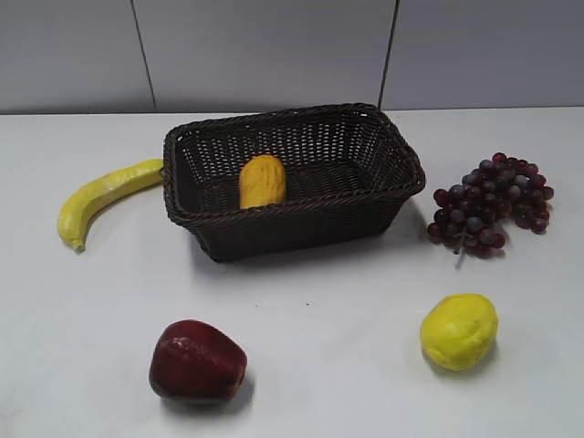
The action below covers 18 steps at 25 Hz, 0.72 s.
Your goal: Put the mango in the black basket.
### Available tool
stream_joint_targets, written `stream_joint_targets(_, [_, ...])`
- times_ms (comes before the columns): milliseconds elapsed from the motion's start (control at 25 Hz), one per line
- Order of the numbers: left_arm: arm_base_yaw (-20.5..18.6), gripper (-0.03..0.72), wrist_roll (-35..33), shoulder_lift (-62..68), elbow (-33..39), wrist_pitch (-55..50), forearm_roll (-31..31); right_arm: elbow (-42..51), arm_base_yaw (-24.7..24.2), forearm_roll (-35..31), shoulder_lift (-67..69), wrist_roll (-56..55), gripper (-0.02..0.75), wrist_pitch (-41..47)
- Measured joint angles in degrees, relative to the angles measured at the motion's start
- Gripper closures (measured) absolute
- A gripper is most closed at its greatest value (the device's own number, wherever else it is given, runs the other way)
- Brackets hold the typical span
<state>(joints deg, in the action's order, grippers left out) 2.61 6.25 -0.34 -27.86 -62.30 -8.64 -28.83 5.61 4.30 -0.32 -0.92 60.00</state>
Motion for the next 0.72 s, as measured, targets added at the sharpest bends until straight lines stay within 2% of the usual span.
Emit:
stream_joint_targets(400, [0.0,0.119,-1.54,0.0,0.0,0.0,0.88,0.0,0.0,0.0,0.0,0.0,0.167,0.0])
stream_joint_targets(720, [0.0,0.119,-8.72,0.0,0.0,0.05,6.53,0.0,0.0,0.0,0.0,0.06,0.167,0.0])
